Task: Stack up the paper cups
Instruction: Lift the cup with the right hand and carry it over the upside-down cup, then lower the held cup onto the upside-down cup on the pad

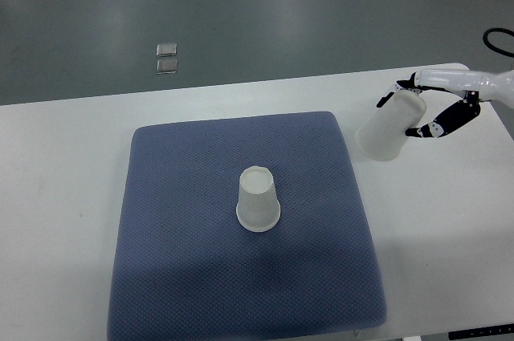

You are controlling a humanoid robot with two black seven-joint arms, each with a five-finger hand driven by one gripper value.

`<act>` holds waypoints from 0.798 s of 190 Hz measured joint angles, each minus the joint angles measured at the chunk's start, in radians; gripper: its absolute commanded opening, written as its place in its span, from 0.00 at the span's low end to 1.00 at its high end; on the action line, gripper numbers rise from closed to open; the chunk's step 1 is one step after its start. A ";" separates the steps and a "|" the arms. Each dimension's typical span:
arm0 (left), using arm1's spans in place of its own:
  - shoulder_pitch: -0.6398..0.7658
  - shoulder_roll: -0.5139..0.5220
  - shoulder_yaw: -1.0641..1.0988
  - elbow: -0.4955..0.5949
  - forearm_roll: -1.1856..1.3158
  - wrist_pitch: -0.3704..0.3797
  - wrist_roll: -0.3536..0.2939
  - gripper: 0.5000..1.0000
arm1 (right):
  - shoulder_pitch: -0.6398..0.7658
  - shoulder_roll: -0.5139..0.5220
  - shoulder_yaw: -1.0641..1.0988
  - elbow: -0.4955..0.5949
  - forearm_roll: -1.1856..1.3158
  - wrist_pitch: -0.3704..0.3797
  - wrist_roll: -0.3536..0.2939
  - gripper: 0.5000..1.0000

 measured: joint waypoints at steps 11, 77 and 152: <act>0.000 0.000 0.000 0.000 0.000 0.000 0.000 1.00 | 0.028 0.028 0.019 0.002 0.007 0.028 -0.002 0.33; 0.000 0.000 0.000 0.000 0.000 0.000 0.000 1.00 | 0.145 0.234 0.040 0.016 0.037 0.099 -0.006 0.35; 0.000 0.000 0.000 0.000 0.000 0.000 0.000 1.00 | 0.152 0.322 -0.011 0.021 -0.016 0.133 -0.066 0.40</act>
